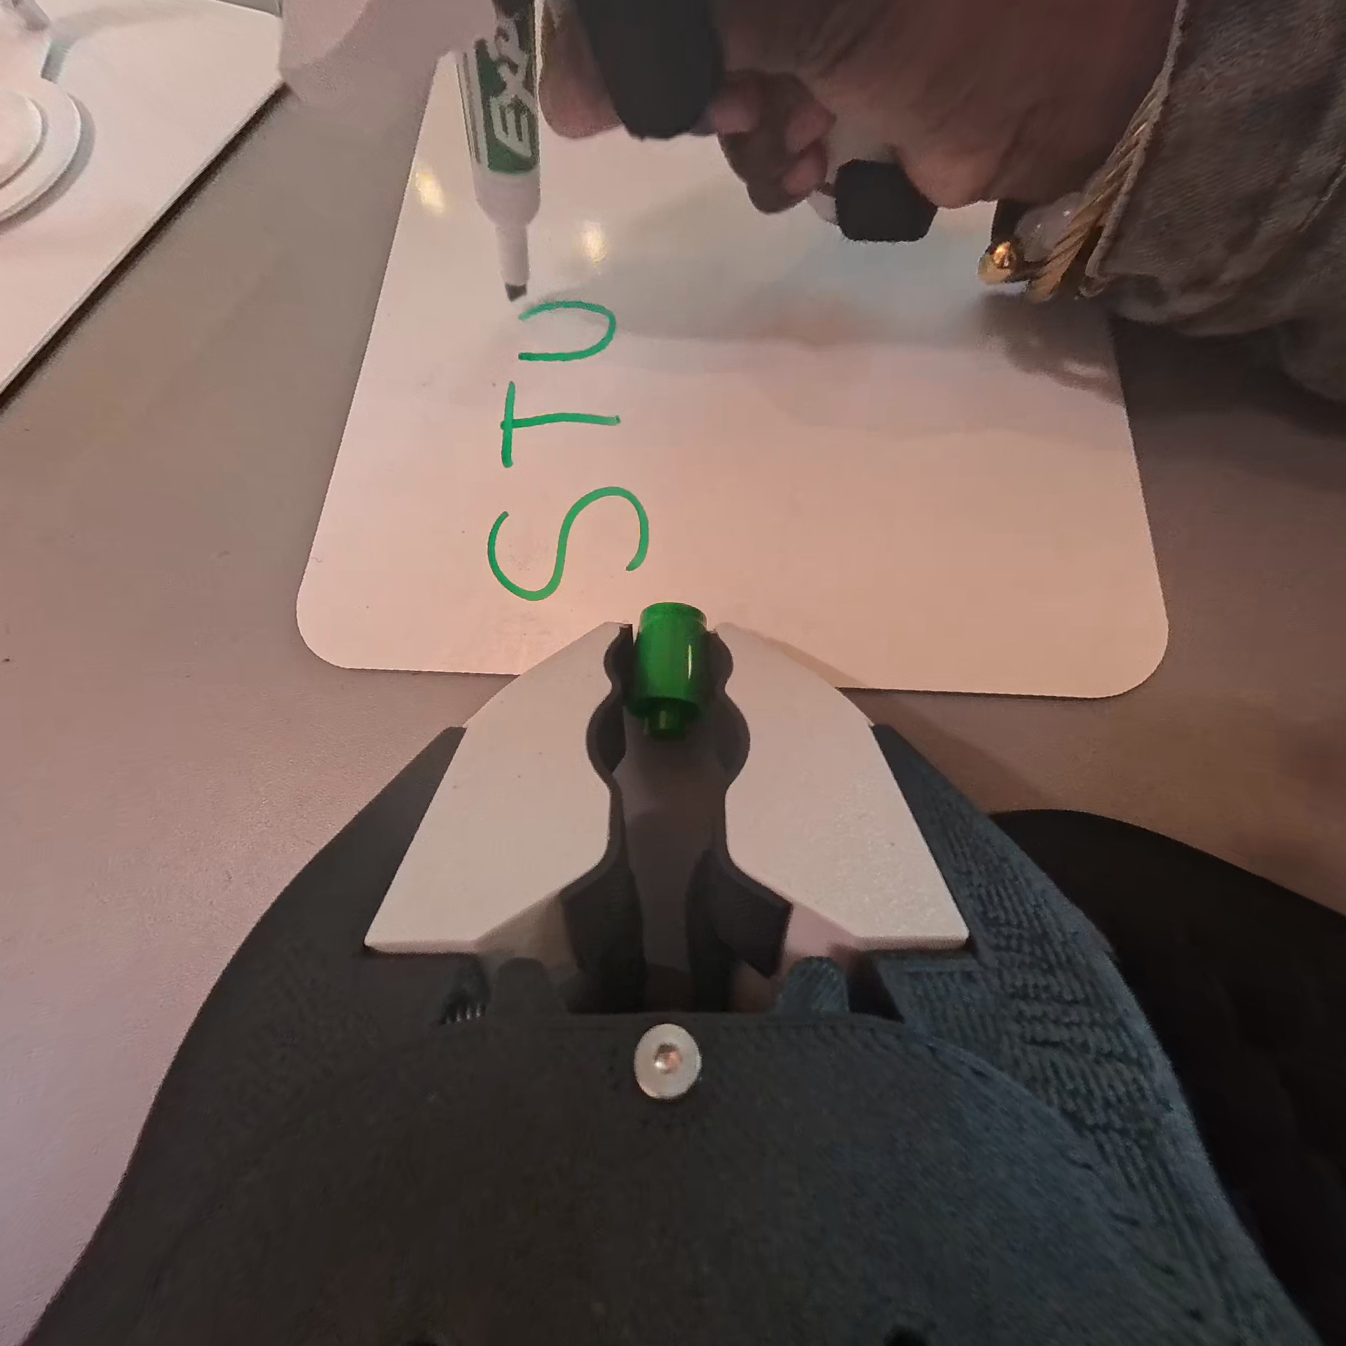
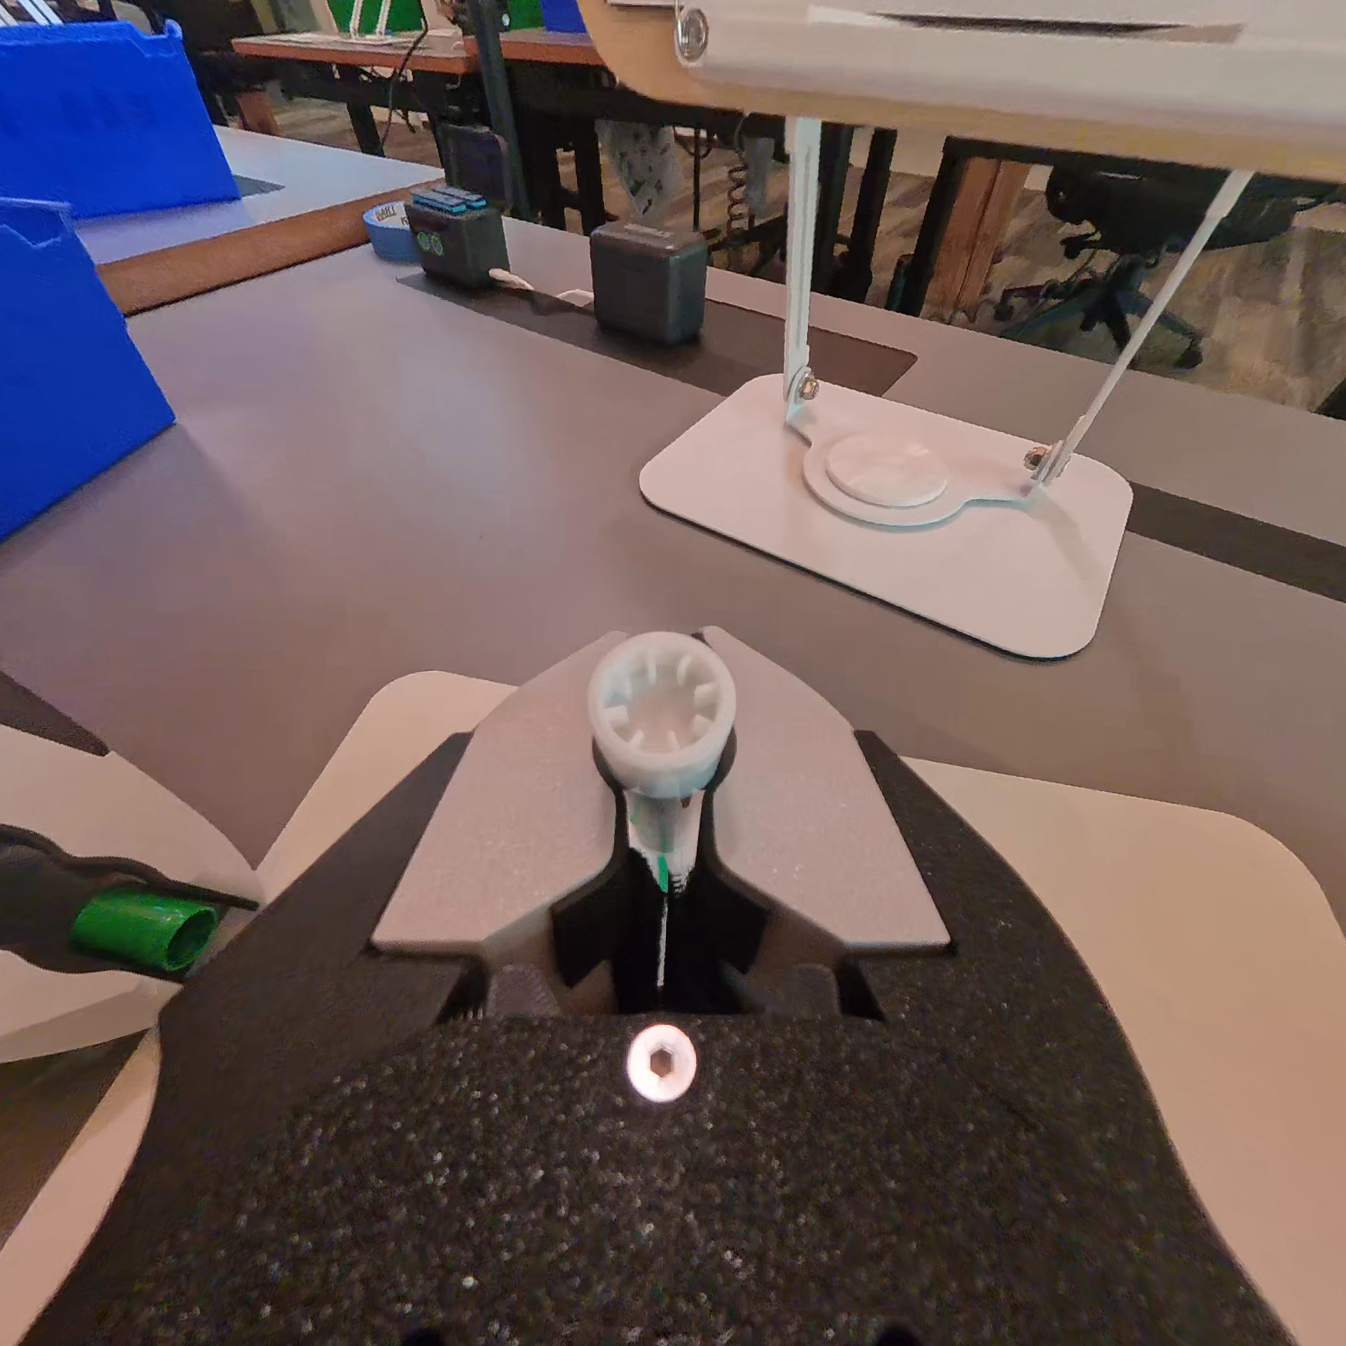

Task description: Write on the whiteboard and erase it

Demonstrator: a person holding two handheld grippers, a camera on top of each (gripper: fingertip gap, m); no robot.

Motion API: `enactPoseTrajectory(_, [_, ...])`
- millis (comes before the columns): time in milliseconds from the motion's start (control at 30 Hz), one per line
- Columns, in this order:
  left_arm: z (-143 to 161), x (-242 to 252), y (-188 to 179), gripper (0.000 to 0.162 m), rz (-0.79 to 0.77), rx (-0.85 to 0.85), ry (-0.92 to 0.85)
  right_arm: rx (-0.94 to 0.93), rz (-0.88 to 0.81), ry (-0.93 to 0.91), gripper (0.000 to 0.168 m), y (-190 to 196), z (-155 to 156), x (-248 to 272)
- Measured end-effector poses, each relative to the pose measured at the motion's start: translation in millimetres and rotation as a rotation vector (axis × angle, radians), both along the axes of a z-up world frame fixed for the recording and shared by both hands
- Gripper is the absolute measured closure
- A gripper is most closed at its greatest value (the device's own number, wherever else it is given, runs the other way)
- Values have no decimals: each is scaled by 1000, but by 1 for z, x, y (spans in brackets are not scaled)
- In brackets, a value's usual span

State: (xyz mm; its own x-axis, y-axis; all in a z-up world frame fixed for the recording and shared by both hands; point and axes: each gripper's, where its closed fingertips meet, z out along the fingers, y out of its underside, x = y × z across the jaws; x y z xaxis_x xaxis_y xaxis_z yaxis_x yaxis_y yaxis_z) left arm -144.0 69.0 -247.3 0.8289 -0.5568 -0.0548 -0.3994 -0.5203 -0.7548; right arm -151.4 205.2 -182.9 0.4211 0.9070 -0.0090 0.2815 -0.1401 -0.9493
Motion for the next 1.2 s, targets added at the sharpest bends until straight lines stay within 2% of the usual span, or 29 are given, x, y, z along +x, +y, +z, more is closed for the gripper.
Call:
enactPoseTrajectory(233, [0, 0, 0, 142, -3, 1, 1, -29, -27, -35, 154, 6, -7, 11])
enactPoseTrajectory(400, [0, 0, 0, 142, -2, 4, 5, -45, -68, -45, 154, 0, -8, 38])
enactPoseTrajectory(700, [0, 0, 0, 142, -3, 4, 4, -28, -106, -45, 154, 32, -8, 23])
enactPoseTrajectory(867, [0, 0, 0, 142, -8, 8, 9, -35, -111, -30, 154, 37, -1, 25])
enactPoseTrajectory(1200, [0, 0, 0, 142, -8, 7, 8, -62, -120, -72, 154, 40, -9, 37])
